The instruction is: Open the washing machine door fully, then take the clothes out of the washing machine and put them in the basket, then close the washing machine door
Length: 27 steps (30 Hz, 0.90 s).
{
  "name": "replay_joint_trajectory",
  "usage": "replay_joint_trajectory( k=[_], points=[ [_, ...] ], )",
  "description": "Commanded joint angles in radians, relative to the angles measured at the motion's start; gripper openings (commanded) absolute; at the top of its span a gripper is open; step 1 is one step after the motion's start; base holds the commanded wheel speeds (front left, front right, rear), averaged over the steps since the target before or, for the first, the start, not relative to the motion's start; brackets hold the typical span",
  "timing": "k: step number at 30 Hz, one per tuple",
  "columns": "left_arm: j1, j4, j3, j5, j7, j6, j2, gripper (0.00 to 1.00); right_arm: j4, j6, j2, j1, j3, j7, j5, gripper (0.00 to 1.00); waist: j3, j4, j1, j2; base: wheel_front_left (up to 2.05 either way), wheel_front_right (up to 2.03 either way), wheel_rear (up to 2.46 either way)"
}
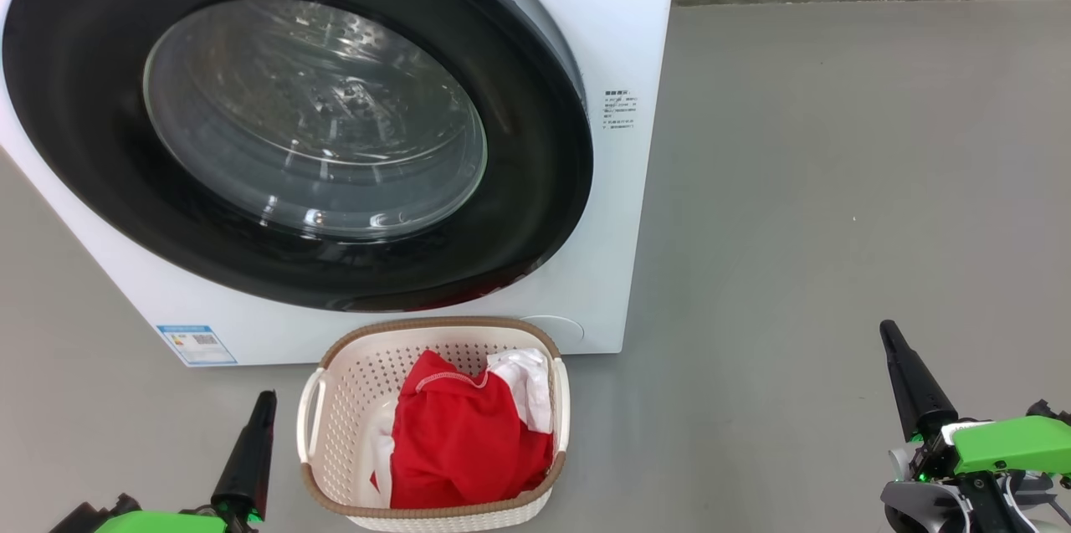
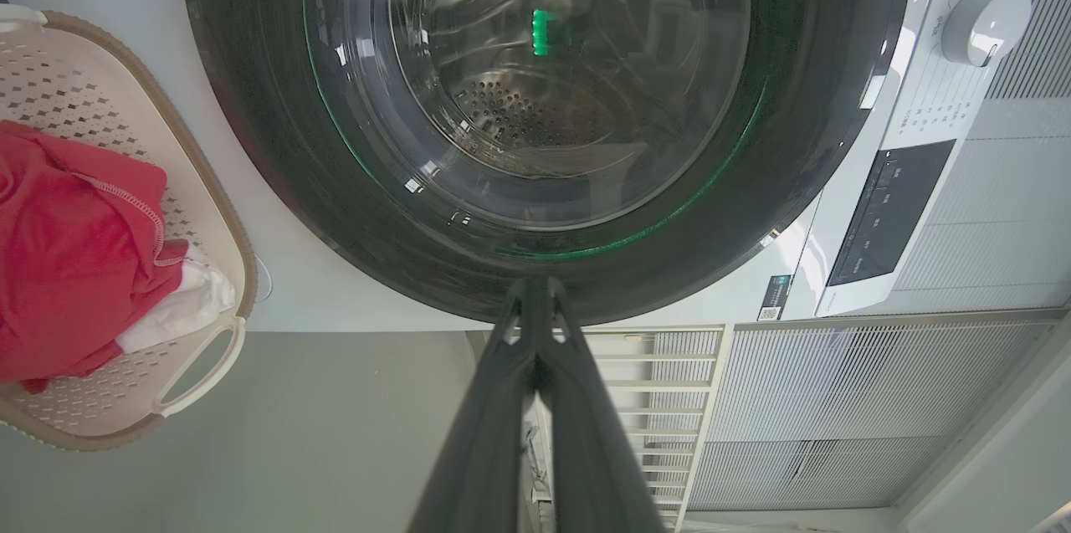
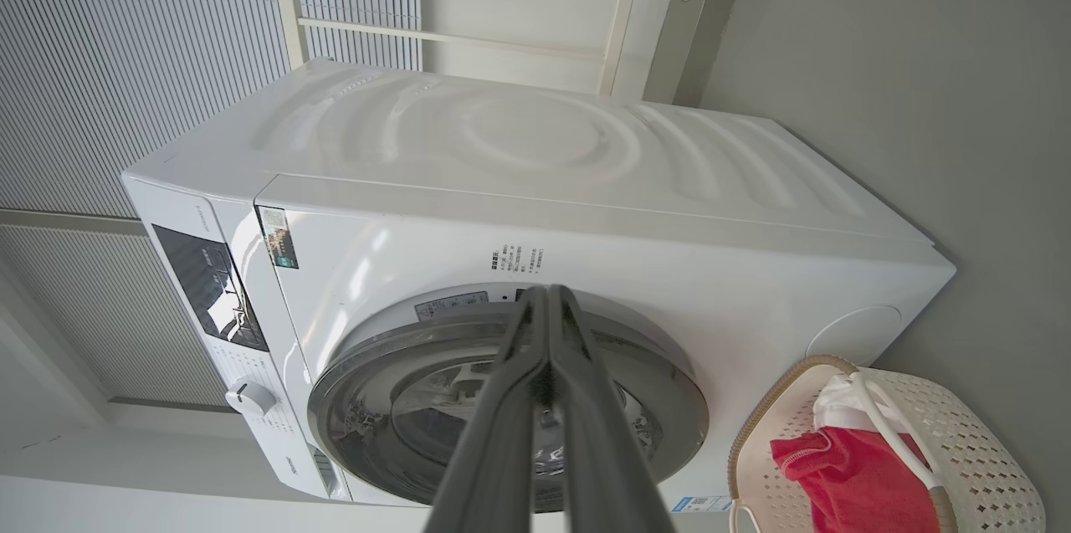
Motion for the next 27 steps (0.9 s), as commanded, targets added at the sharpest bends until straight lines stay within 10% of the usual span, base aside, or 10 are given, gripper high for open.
replay_joint_trajectory(
  k=[1,27],
  points=[
    [-0.040,-0.024,0.037,-0.003,0.007,-0.007,0.009,0.00,-0.029,-0.001,-0.007,-0.043,0.013,0.004,-0.006,0.00,0.000,0.000,0.0001,0.0000,0.00,0.00,0.00],
    [-0.040,-0.024,0.038,-0.002,0.007,-0.007,0.008,0.00,-0.028,-0.001,-0.006,-0.043,0.012,0.006,-0.007,0.00,0.000,0.000,0.0001,0.0000,0.00,0.00,0.00]
  ],
)
